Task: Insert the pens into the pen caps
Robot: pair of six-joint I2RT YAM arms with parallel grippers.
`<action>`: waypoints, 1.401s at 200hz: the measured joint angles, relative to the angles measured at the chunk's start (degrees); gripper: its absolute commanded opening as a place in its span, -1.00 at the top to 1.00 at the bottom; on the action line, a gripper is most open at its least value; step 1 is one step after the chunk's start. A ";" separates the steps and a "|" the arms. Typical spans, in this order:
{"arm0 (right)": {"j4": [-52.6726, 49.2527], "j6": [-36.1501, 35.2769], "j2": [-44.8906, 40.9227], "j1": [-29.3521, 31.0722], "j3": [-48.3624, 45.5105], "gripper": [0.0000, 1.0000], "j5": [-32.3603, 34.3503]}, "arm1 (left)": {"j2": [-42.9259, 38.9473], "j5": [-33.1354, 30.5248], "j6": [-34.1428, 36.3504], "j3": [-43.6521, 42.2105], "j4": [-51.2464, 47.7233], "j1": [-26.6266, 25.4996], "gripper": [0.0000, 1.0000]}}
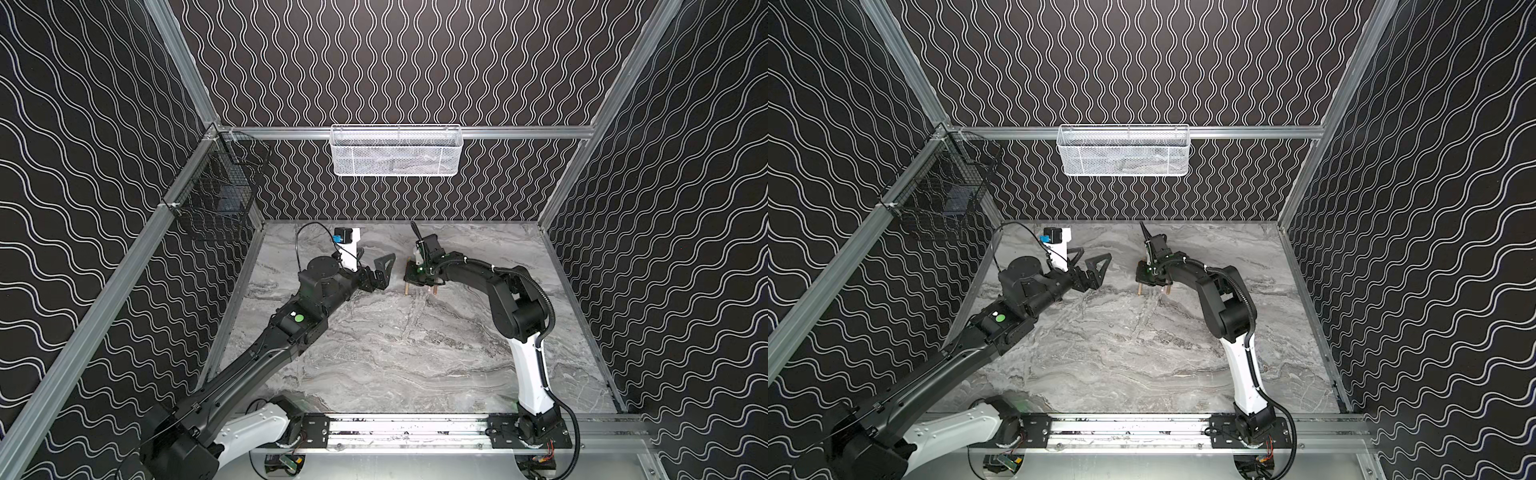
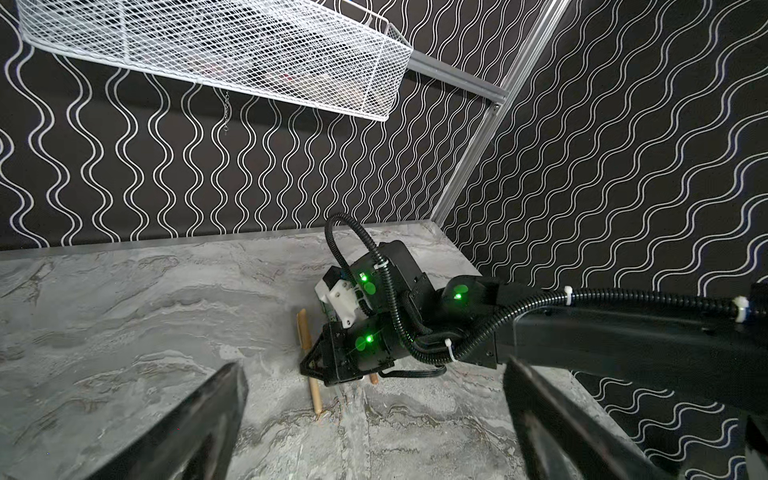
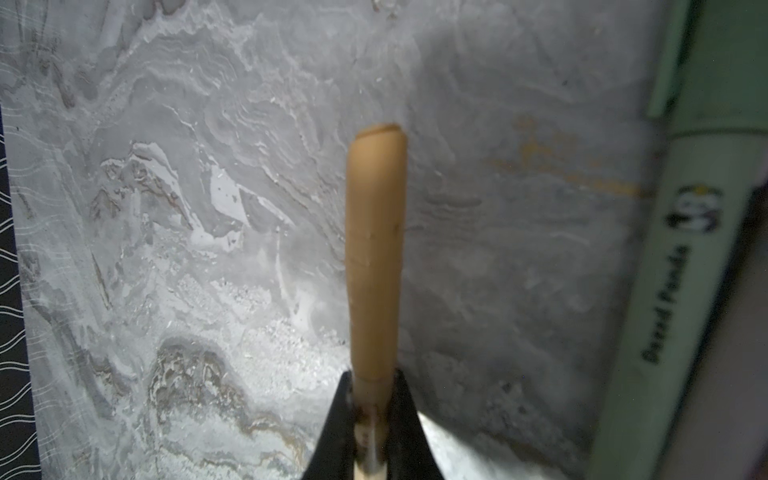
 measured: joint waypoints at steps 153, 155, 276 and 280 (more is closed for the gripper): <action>-5.25 0.31 -9.46 -1.11 -0.96 0.34 -0.61 | -0.96 -1.14 4.46 1.90 -1.99 0.17 -0.98; -5.31 0.17 -9.97 -1.14 -1.03 0.34 -0.66 | -0.98 -1.16 4.68 2.03 -2.08 0.17 -0.97; -3.06 -8.55 -62.64 -2.21 -25.83 -1.00 8.90 | -24.50 -14.53 7.45 0.26 -24.33 0.04 -0.98; -2.32 -8.90 -63.43 -2.19 -27.17 -1.00 9.31 | -24.68 -15.08 7.65 -0.85 -23.89 0.04 -0.98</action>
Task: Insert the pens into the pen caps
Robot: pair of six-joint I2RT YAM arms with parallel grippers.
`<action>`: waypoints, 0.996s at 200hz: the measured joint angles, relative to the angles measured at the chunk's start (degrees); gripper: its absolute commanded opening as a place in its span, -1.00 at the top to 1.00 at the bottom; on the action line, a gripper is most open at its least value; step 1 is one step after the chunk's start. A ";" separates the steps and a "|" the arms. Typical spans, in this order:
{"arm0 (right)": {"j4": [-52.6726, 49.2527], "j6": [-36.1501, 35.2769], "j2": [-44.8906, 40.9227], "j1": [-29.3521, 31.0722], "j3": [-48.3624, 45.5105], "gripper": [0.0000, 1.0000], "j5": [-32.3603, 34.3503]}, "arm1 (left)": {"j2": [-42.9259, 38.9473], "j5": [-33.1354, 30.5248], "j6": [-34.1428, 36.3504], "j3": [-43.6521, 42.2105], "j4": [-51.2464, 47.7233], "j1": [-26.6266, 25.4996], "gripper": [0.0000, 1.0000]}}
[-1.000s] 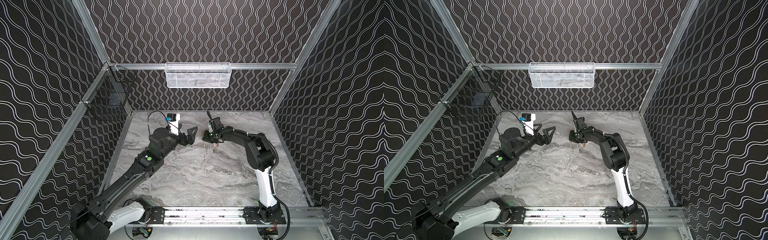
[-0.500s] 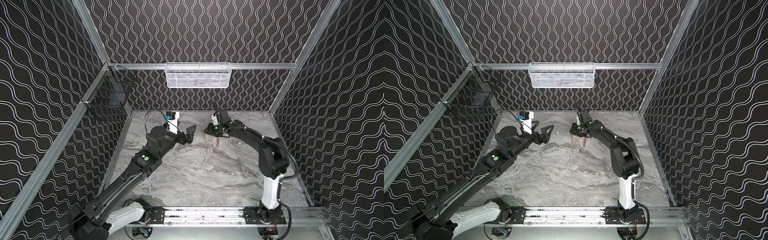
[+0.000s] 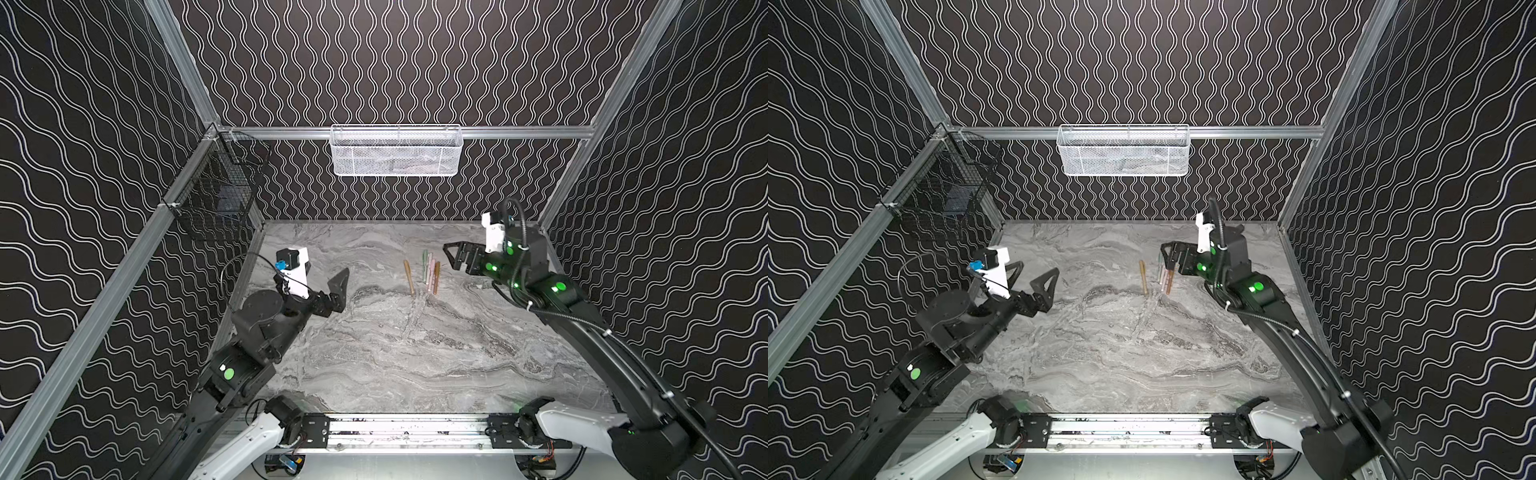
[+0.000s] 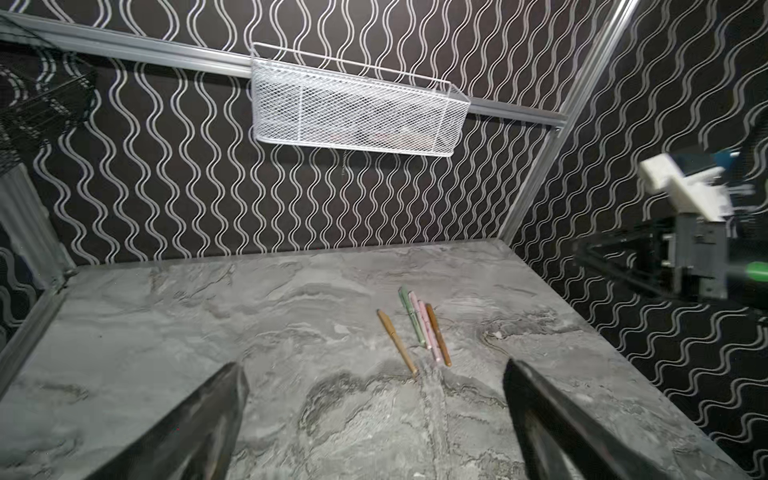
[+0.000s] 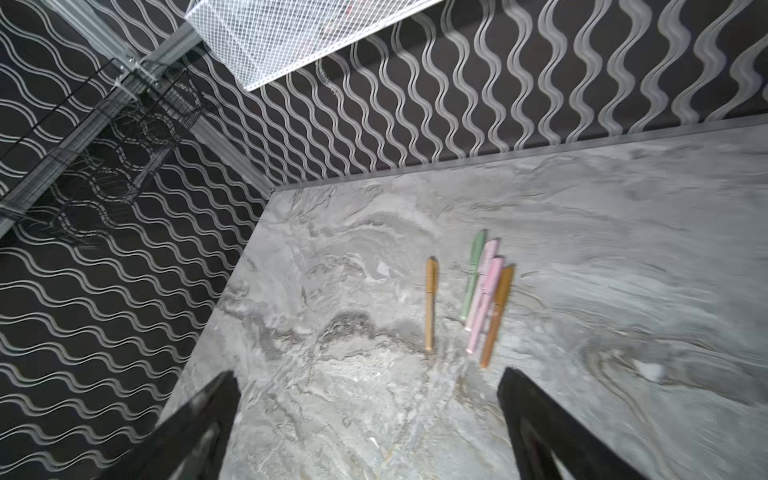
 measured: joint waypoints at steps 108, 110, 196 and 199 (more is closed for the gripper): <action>25.00 -10.54 -3.82 -16.06 -23.28 -1.00 1.22 | 12.52 -4.37 15.41 -24.50 30.69 14.88 -0.98; 25.51 -10.71 -3.69 -16.46 -23.65 -1.00 0.87 | 13.00 -4.50 15.17 -25.03 31.61 15.28 -0.98; 47.54 -25.68 0.28 -20.79 -39.43 -1.00 4.92 | 44.87 -13.22 22.86 -37.90 75.36 17.92 -0.98; 47.98 -26.01 0.55 -20.90 -39.85 -1.00 5.14 | 45.99 -13.42 23.08 -38.10 77.20 18.01 -0.97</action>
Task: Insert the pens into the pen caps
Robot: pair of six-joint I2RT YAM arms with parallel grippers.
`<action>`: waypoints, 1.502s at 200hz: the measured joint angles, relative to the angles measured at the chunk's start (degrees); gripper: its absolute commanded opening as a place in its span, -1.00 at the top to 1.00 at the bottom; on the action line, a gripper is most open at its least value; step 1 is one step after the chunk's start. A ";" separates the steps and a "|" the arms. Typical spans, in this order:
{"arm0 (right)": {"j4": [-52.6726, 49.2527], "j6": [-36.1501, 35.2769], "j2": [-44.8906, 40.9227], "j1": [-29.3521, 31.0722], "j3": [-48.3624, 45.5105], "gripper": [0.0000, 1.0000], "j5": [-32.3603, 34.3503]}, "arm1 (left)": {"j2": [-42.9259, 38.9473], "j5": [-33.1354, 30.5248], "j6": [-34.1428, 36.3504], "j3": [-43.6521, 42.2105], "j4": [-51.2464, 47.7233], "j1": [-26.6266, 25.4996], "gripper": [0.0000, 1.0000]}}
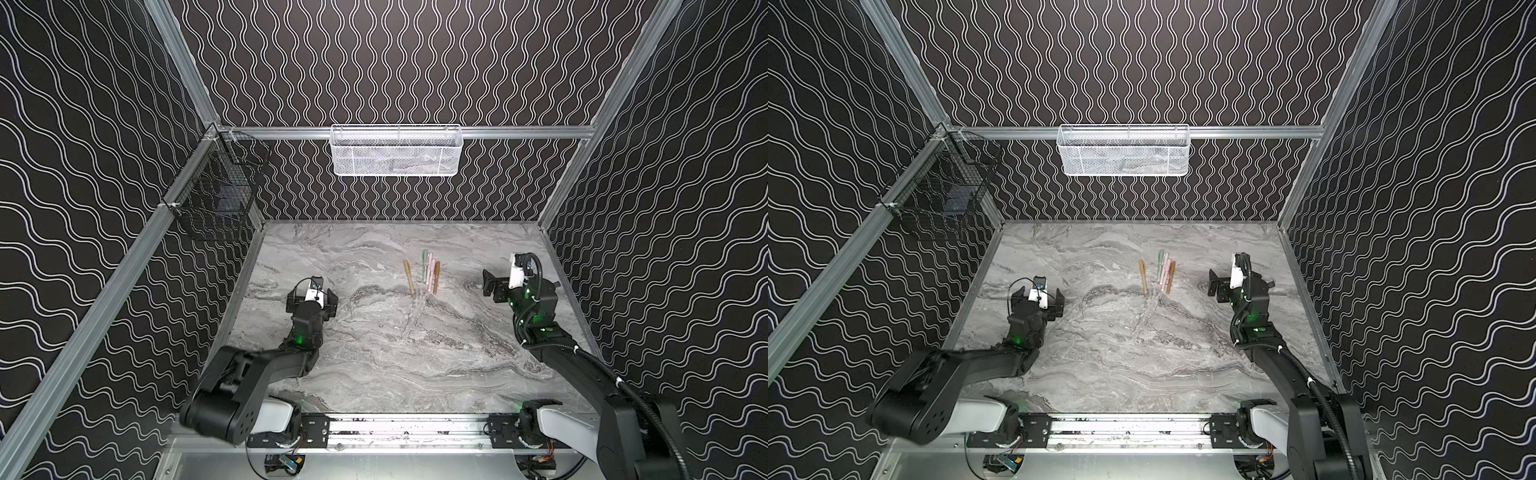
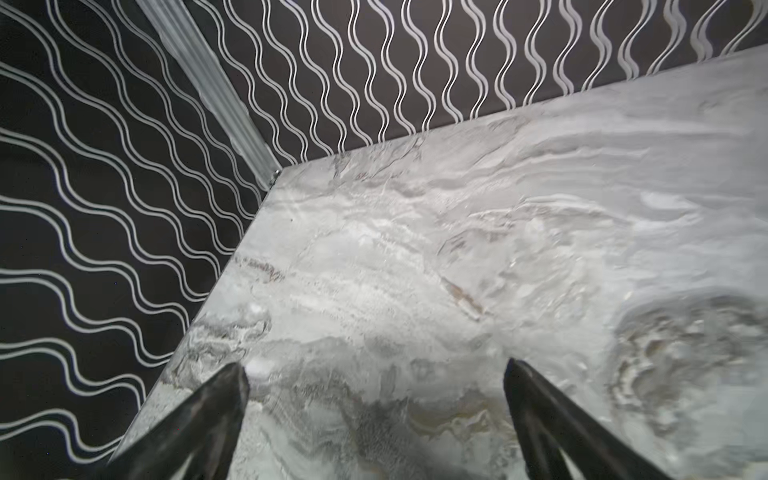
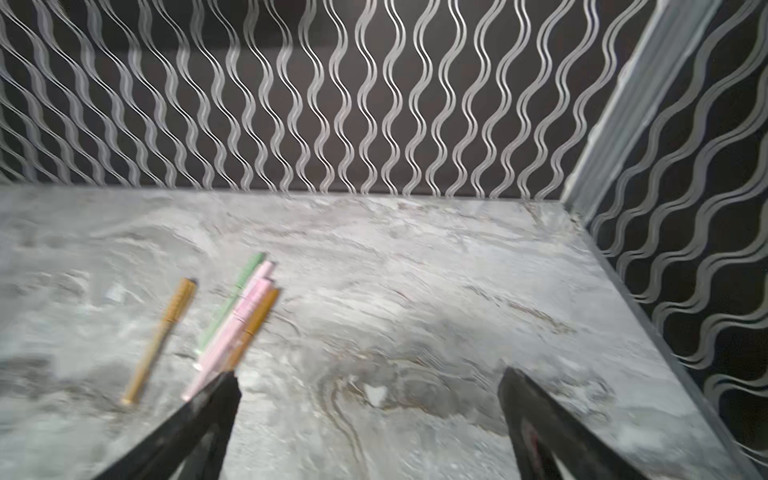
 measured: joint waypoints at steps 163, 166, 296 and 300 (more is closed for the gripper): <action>41.29 3.34 22.18 -7.34 -10.88 -1.00 7.50 | 3.67 12.72 -4.02 6.51 0.59 10.32 -0.98; 41.33 3.78 22.18 -7.76 -10.84 -1.00 7.63 | 3.67 12.76 -4.02 6.51 0.48 10.32 -0.98; 36.57 5.57 22.34 -8.50 -10.82 -0.99 3.32 | 3.67 13.60 -4.04 6.51 0.04 10.38 -0.98; 36.54 5.57 22.34 -8.50 -10.82 -1.00 3.32 | 3.67 13.60 -4.04 6.51 0.04 10.38 -0.98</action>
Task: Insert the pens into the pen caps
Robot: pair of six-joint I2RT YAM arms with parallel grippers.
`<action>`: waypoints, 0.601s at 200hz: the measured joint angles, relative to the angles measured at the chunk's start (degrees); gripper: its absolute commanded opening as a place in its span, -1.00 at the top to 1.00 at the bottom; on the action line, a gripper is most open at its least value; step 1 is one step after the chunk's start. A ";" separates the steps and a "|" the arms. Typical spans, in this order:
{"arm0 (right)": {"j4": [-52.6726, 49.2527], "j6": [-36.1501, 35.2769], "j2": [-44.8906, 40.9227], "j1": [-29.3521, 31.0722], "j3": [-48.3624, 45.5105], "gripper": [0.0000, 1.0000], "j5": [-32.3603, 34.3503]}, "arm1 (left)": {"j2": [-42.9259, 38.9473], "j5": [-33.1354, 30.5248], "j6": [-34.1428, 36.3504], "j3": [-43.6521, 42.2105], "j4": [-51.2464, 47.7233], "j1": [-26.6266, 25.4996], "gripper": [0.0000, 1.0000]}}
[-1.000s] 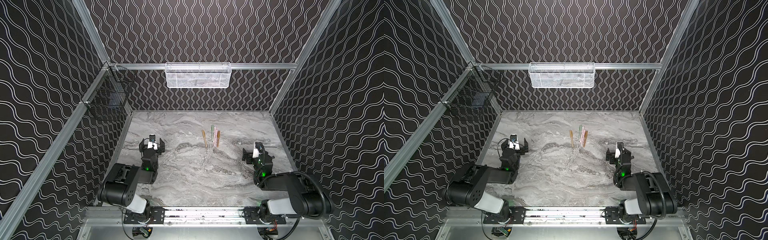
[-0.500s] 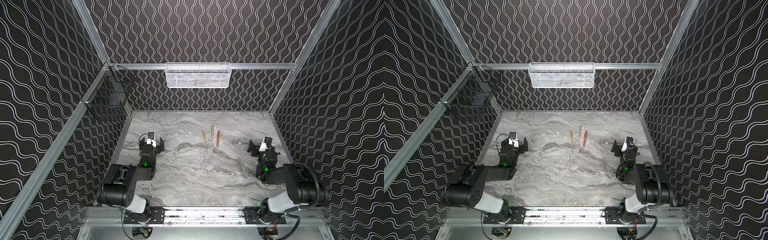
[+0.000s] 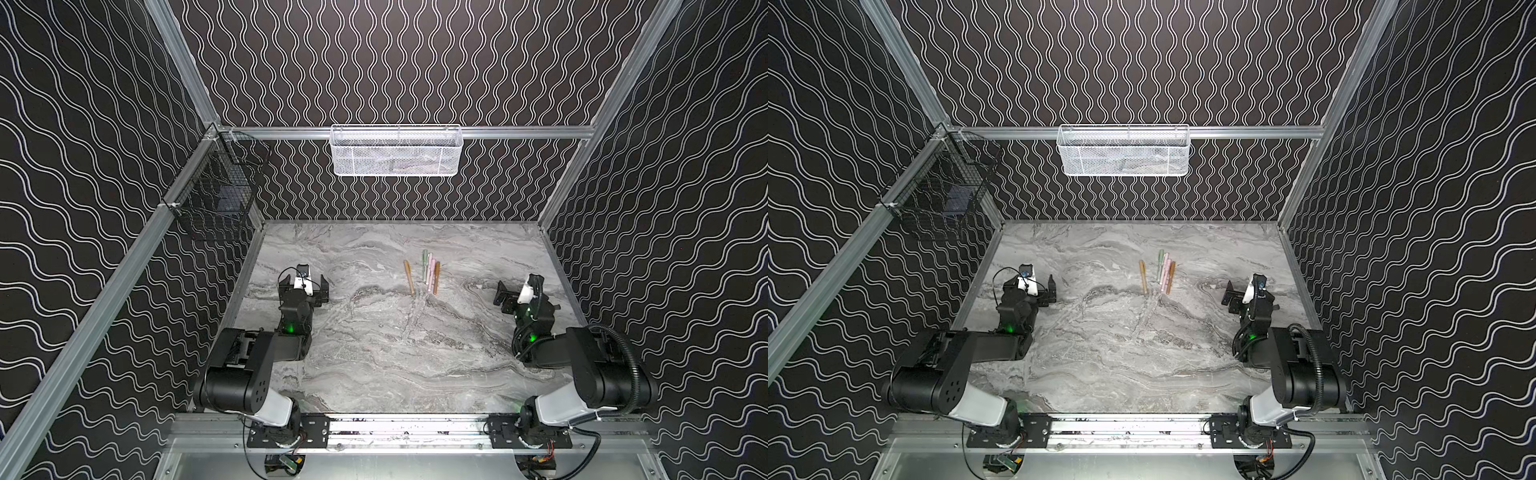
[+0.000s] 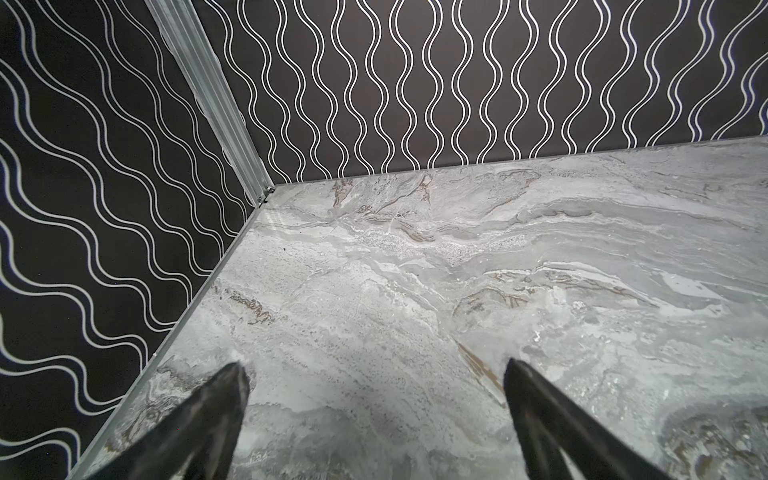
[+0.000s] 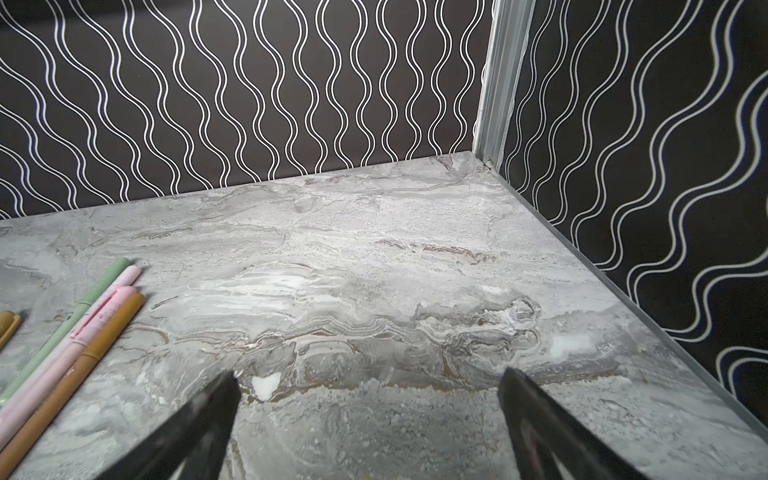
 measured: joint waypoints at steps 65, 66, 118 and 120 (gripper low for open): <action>-0.02 0.02 0.00 0.00 0.04 -1.00 -0.02 | 0.00 0.00 0.00 0.00 -0.31 0.00 -0.98; -0.02 0.02 0.00 0.00 0.04 -1.00 -0.02 | 0.00 0.00 0.00 0.00 -0.33 0.00 -0.98; -0.02 0.02 0.00 0.00 0.04 -1.00 -0.02 | 0.00 0.00 0.00 0.00 -0.61 0.00 -0.98; -0.02 0.02 0.00 0.00 0.04 -1.00 -0.02 | 0.00 0.00 0.00 0.00 -0.61 0.00 -0.98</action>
